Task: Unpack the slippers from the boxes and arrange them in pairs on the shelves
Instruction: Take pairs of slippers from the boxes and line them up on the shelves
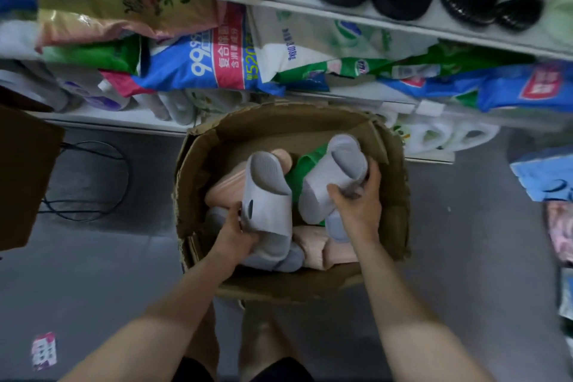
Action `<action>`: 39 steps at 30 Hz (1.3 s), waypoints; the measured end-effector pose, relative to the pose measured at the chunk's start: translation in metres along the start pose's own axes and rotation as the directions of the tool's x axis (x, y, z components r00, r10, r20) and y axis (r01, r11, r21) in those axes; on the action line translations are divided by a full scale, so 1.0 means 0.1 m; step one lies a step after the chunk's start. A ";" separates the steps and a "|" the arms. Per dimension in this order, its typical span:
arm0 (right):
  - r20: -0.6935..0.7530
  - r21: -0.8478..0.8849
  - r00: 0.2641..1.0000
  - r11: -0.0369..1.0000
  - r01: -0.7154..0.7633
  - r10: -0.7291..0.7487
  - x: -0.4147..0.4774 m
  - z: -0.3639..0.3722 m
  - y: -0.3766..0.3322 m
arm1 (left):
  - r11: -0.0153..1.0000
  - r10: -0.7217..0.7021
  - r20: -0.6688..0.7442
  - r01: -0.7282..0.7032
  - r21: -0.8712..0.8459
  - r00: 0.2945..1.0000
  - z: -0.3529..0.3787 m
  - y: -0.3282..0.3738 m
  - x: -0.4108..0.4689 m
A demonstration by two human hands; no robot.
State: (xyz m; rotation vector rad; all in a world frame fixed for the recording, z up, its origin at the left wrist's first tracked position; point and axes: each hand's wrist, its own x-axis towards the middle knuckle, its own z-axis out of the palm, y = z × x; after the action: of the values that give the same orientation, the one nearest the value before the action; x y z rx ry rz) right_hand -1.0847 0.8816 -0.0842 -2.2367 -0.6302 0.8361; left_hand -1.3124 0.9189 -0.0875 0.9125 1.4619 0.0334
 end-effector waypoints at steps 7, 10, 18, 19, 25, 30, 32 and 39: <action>-0.038 -0.224 0.997 0.971 -0.080 0.073 -0.28 -0.19 0.35 | 0.999 -0.039 0.043 0.038 0.022 0.998 0.05 -0.14 -0.02; 0.048 -0.445 0.999 0.895 0.028 -0.008 -0.24 -0.23 0.33 | 0.998 0.006 0.072 -0.010 0.063 0.997 0.05 -0.15 -0.09; 0.271 -0.828 0.961 0.525 0.199 0.063 -0.21 -0.06 0.37 | 0.959 -0.034 0.166 -0.015 0.283 0.986 0.03 -0.17 -0.09; 0.308 -0.811 0.947 0.546 0.211 0.092 -0.22 -0.02 0.40 | 0.961 -0.029 0.165 -0.018 0.276 0.986 0.03 -0.18 -0.09; 0.276 -0.698 0.928 0.716 0.015 0.250 -0.22 -0.03 0.33 | 0.992 -0.005 0.143 -0.014 0.126 0.990 -0.01 -0.19 -0.11; 0.301 -0.314 0.889 0.916 -0.248 0.344 -0.37 -0.30 0.20 | 0.997 0.073 0.063 -0.074 0.024 0.995 -0.13 -0.08 -0.35; 0.315 -0.123 0.891 0.945 -0.304 0.328 -0.48 -0.38 0.12 | 0.990 0.127 0.033 -0.124 -0.068 0.991 -0.22 -0.04 -0.48; 0.410 0.157 0.902 0.964 -0.214 0.133 -0.92 -0.41 -0.35 | 0.924 0.251 -0.080 -0.264 -0.276 0.965 -0.66 0.05 -0.89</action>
State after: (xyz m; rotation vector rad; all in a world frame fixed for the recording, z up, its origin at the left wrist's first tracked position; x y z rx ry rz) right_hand -1.1252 0.8311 -0.0002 -1.9730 -0.5024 1.4047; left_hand -1.3807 0.9077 -0.0009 0.8641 1.3254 0.4508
